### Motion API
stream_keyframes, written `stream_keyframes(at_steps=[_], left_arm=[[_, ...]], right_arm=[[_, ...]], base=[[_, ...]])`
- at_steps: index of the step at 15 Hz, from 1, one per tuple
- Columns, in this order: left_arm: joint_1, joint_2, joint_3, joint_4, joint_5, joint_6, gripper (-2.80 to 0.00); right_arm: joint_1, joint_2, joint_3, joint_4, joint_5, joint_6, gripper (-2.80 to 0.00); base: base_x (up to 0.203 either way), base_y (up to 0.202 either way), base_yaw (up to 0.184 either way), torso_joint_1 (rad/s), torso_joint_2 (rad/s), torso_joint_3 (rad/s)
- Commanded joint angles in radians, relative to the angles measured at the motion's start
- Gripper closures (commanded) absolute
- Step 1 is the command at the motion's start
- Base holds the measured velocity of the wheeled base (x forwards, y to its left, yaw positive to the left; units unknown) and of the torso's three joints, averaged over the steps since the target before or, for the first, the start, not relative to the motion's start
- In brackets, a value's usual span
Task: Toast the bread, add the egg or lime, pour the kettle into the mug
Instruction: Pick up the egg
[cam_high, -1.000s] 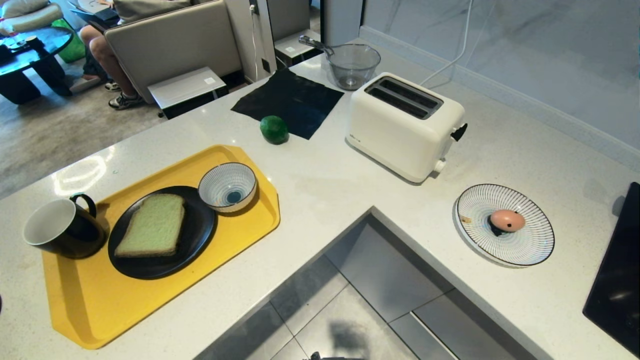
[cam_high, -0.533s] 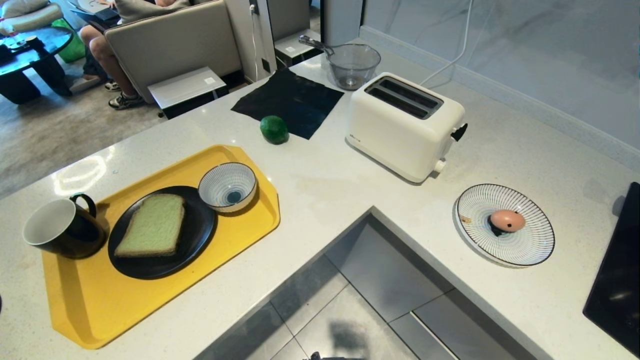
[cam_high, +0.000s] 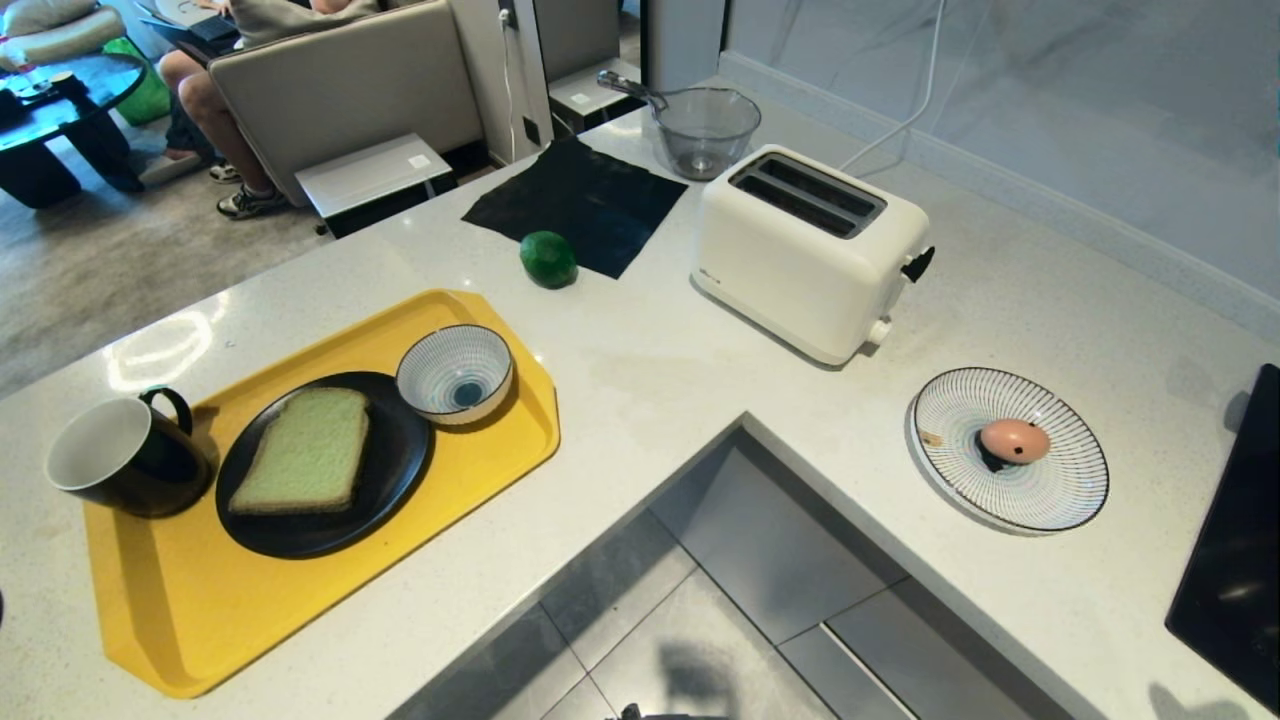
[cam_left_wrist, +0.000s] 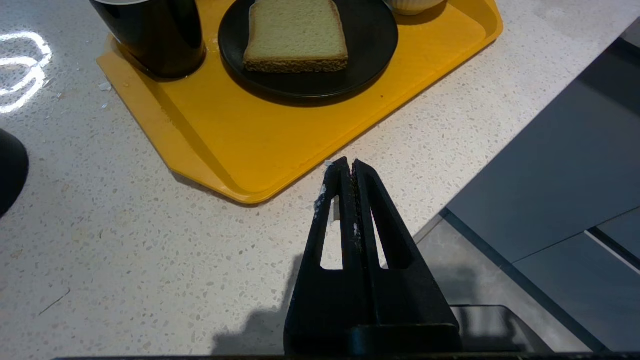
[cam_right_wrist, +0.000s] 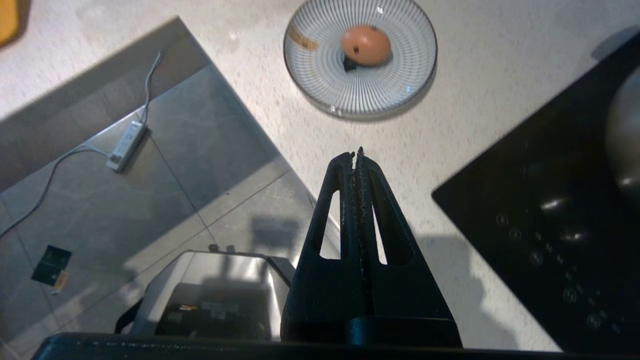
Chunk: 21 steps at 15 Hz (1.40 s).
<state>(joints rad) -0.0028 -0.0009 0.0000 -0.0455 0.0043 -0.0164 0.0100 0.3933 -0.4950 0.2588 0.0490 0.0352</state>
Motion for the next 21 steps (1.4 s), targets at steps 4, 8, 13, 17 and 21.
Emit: stream_keyframes(at_steps=[4,8,13,17,21], left_arm=[[0.001,-0.001,0.017,0.000,0.000,0.000,0.00],[0.000,-0.001,0.017,0.000,0.000,0.000,0.00],[0.000,-0.001,0.017,0.000,0.000,0.000,0.00],[0.000,-0.001,0.017,0.000,0.000,0.000,0.00],[0.001,-0.001,0.017,0.000,0.000,0.000,0.00]], right_arm=[[0.003,0.473,-0.401,0.138,0.006,0.033,0.00],[0.004,0.506,-0.597,0.524,-0.010,-0.274,0.00],[0.002,0.628,-0.614,0.516,0.116,-0.536,0.00],[-0.036,0.703,-0.561,0.452,0.260,-0.711,0.00],[-0.086,0.842,-0.560,0.318,0.270,-0.770,0.00]], base=[[0.000,0.000,0.000,0.000,0.00,0.000],[0.000,0.000,0.000,0.000,0.00,0.000],[0.000,0.000,0.000,0.000,0.00,0.000],[0.000,0.000,0.000,0.000,0.00,0.000],[0.000,0.000,0.000,0.000,0.00,0.000]])
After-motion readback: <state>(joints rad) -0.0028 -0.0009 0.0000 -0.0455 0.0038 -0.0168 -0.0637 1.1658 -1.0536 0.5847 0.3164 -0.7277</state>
